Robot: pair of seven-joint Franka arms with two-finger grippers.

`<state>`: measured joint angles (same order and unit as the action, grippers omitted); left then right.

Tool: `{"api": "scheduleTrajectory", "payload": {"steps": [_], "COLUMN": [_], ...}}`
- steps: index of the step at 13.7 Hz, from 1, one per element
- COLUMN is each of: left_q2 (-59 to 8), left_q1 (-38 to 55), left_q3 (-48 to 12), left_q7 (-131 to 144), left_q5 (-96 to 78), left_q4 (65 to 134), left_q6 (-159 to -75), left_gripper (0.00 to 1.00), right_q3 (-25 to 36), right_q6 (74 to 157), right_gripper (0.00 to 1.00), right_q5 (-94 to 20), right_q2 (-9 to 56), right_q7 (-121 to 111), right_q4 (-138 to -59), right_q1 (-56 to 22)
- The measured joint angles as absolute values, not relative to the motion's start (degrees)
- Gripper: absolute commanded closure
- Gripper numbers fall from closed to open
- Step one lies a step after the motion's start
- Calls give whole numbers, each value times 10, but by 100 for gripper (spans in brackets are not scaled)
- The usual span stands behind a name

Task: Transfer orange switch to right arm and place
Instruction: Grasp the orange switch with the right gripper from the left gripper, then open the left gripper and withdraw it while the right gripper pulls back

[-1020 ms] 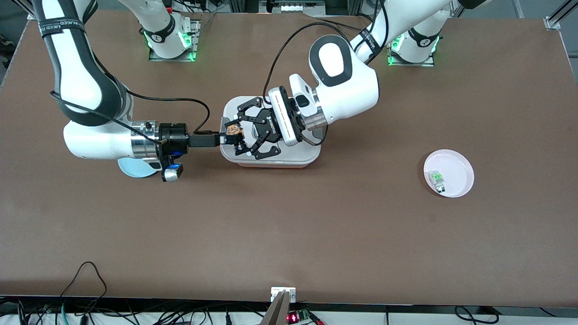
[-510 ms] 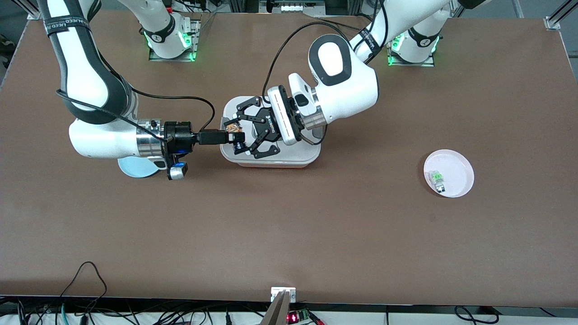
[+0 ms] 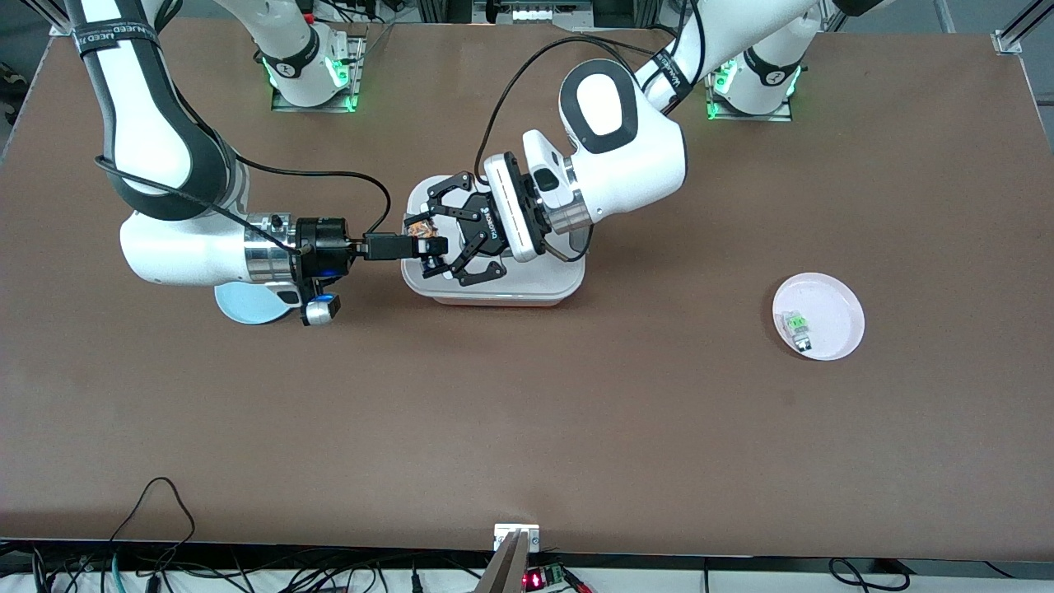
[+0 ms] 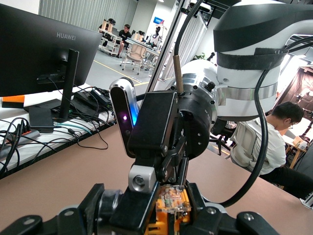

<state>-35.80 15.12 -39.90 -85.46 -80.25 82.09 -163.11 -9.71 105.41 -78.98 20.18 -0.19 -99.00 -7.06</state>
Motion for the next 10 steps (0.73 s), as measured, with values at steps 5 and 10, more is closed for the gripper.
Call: {"api": "scheduleTrajectory", "payload": {"steps": [5, 10], "left_q2": [-358, -358], "left_q1": [152, 152], "left_q3": [-399, -399], "left_q7": [-853, -853], "left_q5": [-803, -803], "left_q4": [819, 816], "left_q6": [-1631, -1631], "left_gripper": [0, 0], "right_q3": [-97, -97], "right_q6": [1054, 1054], "right_gripper": [71, 72], "right_q5": [-791, -791], "right_q2": [196, 194], "right_q7": [-2, -2], "right_q4": [-990, -990], "right_q1": [-71, -71]}}
